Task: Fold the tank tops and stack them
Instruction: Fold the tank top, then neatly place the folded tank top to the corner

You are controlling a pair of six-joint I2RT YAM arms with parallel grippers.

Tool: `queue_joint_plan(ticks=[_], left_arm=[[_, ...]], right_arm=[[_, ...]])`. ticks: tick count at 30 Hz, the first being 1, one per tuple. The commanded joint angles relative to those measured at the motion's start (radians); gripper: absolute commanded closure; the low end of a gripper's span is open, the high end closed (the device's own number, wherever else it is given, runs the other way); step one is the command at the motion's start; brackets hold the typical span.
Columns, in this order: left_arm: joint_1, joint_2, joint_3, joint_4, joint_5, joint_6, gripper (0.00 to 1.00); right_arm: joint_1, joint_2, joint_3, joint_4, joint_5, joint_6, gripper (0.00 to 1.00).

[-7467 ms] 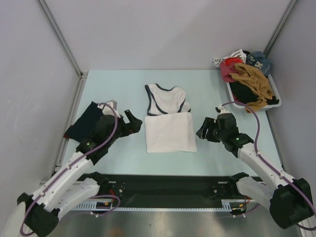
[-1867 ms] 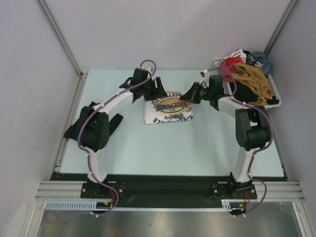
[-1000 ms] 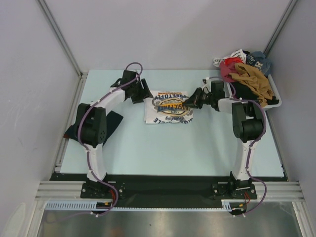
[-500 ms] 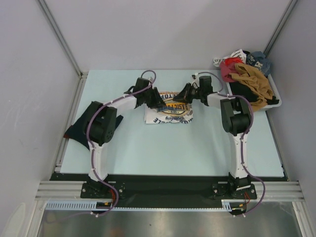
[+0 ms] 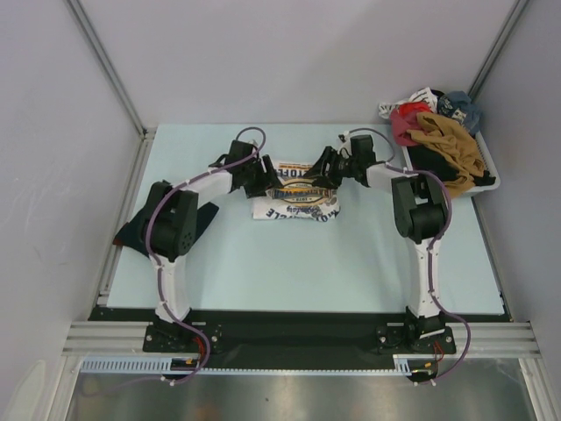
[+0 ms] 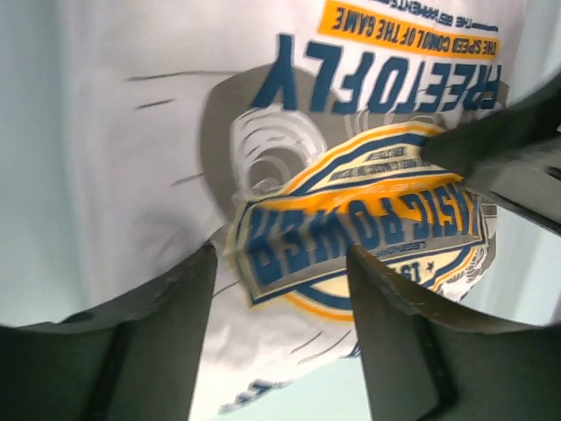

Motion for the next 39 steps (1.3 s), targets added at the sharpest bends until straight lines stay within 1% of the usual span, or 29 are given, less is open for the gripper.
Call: queue_joint_plan(ticks=[1, 3, 5, 6, 7, 9, 10, 11, 13, 16, 20, 24, 26, 27, 29, 30, 31, 32, 33, 35, 36, 38, 39], left_arm=[[-0.004, -0.151, 0.010, -0.131, -0.168, 0.099, 0.27], [-0.012, -0.211, -0.013, -0.158, -0.226, 0.116, 0.22], [-0.010, -0.244, -0.025, -0.193, -0.269, 0.134, 0.16], [-0.012, -0.246, -0.025, -0.204, -0.318, 0.137, 0.09], [-0.010, -0.245, -0.024, -0.218, -0.331, 0.144, 0.08], [-0.012, -0.223, -0.013, -0.237, -0.341, 0.154, 0.08], [-0.012, -0.210, -0.004, -0.243, -0.345, 0.159, 0.07], [-0.013, -0.181, 0.016, -0.261, -0.346, 0.160, 0.07], [-0.013, -0.151, 0.033, -0.266, -0.348, 0.162, 0.07], [-0.013, -0.087, 0.079, -0.273, -0.335, 0.165, 0.06], [-0.015, 0.002, 0.149, -0.281, -0.299, 0.170, 0.07], [-0.016, 0.039, 0.160, -0.264, -0.250, 0.165, 0.09], [-0.018, 0.056, 0.159, -0.257, -0.245, 0.157, 0.15], [-0.018, 0.062, 0.156, -0.252, -0.245, 0.154, 0.21], [-0.018, 0.085, 0.160, -0.241, -0.236, 0.145, 0.31], [-0.016, 0.093, 0.160, -0.235, -0.224, 0.141, 0.37], [-0.018, 0.102, 0.159, -0.223, -0.202, 0.136, 0.48], [-0.018, 0.113, 0.156, -0.218, -0.194, 0.130, 0.52], [-0.019, 0.116, 0.151, -0.212, -0.190, 0.128, 0.61], [-0.019, 0.111, 0.136, -0.194, -0.188, 0.130, 0.70], [-0.018, 0.104, 0.128, -0.189, -0.190, 0.131, 0.85], [-0.018, 0.085, 0.117, -0.177, -0.184, 0.144, 0.88], [-0.018, 0.081, 0.119, -0.181, -0.179, 0.148, 0.95]], right_arm=[[-0.012, -0.148, -0.018, -0.146, 0.076, -0.141, 0.36], [-0.016, -0.195, -0.041, -0.202, 0.118, -0.166, 0.31], [-0.021, -0.260, -0.055, -0.254, 0.202, -0.212, 0.28], [-0.021, -0.278, -0.062, -0.316, 0.240, -0.230, 0.27], [-0.022, -0.310, -0.066, -0.347, 0.327, -0.246, 0.26], [-0.015, -0.327, -0.069, -0.418, 0.418, -0.279, 0.25], [-0.012, -0.332, -0.064, -0.439, 0.490, -0.289, 0.25], [-0.007, -0.327, -0.061, -0.462, 0.527, -0.299, 0.24], [0.002, -0.317, -0.056, -0.502, 0.593, -0.318, 0.20], [0.019, -0.272, -0.033, -0.540, 0.630, -0.338, 0.18], [0.039, -0.211, -0.007, -0.549, 0.632, -0.338, 0.23], [0.060, -0.148, 0.026, -0.540, 0.612, -0.330, 0.24], [0.071, -0.113, 0.039, -0.531, 0.592, -0.321, 0.27], [0.077, -0.101, 0.046, -0.534, 0.593, -0.319, 0.33], [0.088, -0.068, 0.071, -0.539, 0.598, -0.312, 0.37], [0.097, -0.058, 0.077, -0.536, 0.595, -0.309, 0.46], [0.105, -0.048, 0.082, -0.528, 0.584, -0.306, 0.51], [0.110, -0.045, 0.082, -0.513, 0.578, -0.301, 0.57], [0.119, -0.042, 0.082, -0.506, 0.567, -0.298, 0.70], [0.120, -0.044, 0.076, -0.488, 0.538, -0.286, 0.84], [0.119, -0.047, 0.070, -0.462, 0.526, -0.274, 1.00], [0.117, -0.060, 0.047, -0.407, 0.471, -0.261, 1.00], [0.114, -0.065, 0.033, -0.382, 0.448, -0.241, 1.00]])
